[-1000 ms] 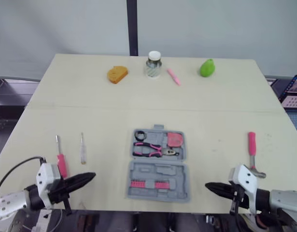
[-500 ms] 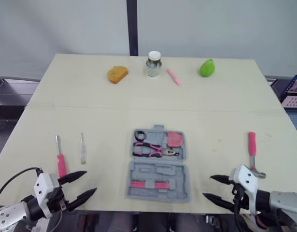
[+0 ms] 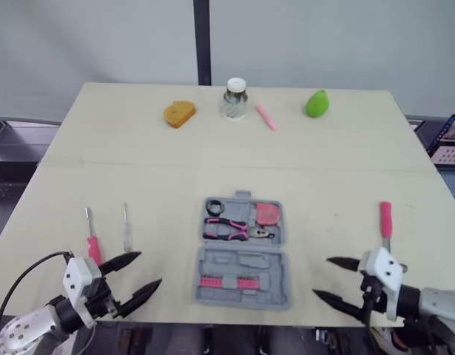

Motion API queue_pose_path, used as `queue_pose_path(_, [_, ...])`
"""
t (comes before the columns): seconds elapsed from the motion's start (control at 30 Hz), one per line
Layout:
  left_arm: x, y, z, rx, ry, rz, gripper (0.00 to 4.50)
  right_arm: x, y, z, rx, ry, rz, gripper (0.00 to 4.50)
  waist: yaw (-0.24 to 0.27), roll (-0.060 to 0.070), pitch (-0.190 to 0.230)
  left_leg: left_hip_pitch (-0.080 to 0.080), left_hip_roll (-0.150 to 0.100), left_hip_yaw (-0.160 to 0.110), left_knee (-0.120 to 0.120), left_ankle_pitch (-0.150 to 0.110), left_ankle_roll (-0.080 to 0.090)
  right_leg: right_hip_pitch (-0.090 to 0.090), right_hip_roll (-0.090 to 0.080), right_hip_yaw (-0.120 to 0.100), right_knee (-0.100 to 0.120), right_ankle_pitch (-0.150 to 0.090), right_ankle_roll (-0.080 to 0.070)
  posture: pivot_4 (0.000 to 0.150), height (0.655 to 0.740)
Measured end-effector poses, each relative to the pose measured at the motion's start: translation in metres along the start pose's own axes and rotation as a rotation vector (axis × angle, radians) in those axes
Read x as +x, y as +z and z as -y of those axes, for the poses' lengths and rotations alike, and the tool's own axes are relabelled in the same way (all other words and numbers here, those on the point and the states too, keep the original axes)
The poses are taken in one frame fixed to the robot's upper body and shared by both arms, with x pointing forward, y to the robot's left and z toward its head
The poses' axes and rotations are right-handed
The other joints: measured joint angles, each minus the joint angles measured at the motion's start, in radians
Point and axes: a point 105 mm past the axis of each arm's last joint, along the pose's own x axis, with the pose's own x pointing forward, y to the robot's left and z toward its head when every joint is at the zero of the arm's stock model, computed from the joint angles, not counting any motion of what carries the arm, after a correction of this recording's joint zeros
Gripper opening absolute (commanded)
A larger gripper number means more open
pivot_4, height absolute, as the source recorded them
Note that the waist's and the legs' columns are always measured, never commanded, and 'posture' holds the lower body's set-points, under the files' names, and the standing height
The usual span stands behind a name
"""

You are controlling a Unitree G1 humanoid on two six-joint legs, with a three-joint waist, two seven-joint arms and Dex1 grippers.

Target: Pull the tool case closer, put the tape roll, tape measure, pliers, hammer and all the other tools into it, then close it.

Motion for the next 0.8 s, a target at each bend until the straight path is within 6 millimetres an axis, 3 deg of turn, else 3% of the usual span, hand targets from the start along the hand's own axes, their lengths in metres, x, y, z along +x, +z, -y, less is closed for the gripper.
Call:
queue_pose_path(0.3, [-0.002,0.006,-0.008,-0.105,0.344,-0.016,4.46,0.006,0.023,-0.009,-0.084,0.109,0.104,4.42,0.011,0.000,0.000,0.000,-0.001,0.000,0.001,0.000,0.000,0.001,0.000,0.000,-0.004,0.000,0.000,0.150,0.6950])
queue_pose_path(0.43, [0.004,0.018,-0.019,-0.056,0.418,0.010,4.46,0.009,0.022,-0.018,-0.092,0.174,0.112,4.42,0.025,0.000,0.000,0.000,-0.001,0.000,0.001,0.000,0.000,0.001,0.001,0.000,-0.005,0.000,0.000,0.150,0.6950])
queue_pose_path(0.8, [0.010,0.022,-0.034,-0.038,0.572,-0.067,4.46,0.013,0.026,-0.019,-0.107,0.195,0.127,4.42,0.027,-0.001,0.000,0.000,-0.001,0.001,0.001,0.000,0.000,0.001,0.001,0.000,-0.001,0.000,0.000,0.150,0.6950])
